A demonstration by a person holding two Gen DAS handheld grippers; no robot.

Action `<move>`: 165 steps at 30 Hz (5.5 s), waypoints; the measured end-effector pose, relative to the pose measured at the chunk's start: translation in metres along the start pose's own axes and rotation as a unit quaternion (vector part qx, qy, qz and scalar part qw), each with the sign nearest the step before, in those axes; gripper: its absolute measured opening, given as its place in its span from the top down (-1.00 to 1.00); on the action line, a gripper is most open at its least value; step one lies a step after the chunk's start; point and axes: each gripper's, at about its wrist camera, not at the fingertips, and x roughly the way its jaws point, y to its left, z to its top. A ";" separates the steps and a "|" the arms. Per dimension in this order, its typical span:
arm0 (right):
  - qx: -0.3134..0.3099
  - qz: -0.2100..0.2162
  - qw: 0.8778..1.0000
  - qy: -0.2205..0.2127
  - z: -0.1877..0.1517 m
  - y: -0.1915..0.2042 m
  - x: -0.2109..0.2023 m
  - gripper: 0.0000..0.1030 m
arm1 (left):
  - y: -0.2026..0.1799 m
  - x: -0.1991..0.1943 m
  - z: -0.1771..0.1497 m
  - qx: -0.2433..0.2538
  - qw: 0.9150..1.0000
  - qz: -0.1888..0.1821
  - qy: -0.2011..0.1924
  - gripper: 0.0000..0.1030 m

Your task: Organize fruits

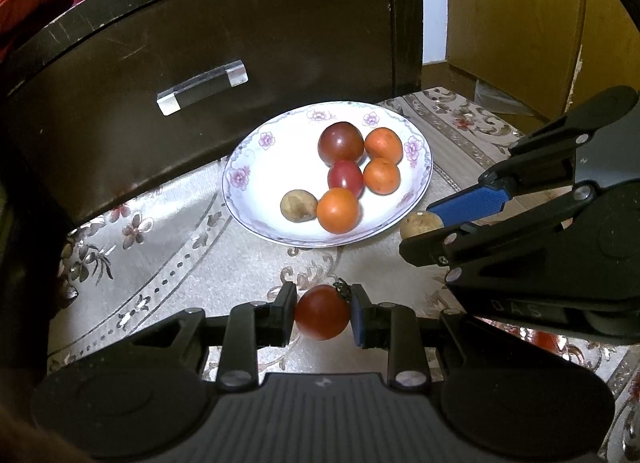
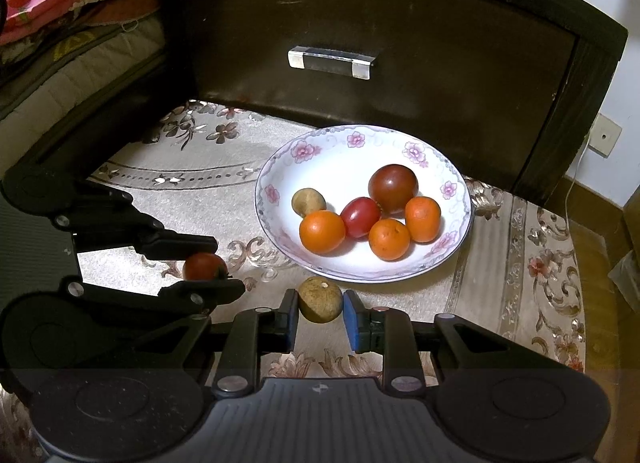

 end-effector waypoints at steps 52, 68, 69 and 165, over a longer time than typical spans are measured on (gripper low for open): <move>0.009 -0.014 0.999 -0.031 0.014 -0.009 -0.003 0.58 | 0.009 0.002 0.018 -0.002 0.999 0.023 -0.024 0.34; 0.020 -0.005 0.999 -0.032 0.026 -0.018 0.012 0.57 | 0.018 0.020 0.036 -0.008 0.999 0.037 -0.033 0.34; 0.024 -0.004 0.999 -0.032 0.027 -0.020 0.014 0.57 | 0.019 0.022 0.038 -0.009 0.999 0.037 -0.034 0.34; 0.074 -0.048 0.994 -0.069 -0.002 -0.020 -0.037 -0.07 | 0.023 -0.039 -0.002 -0.139 0.982 0.117 -0.050 -1.00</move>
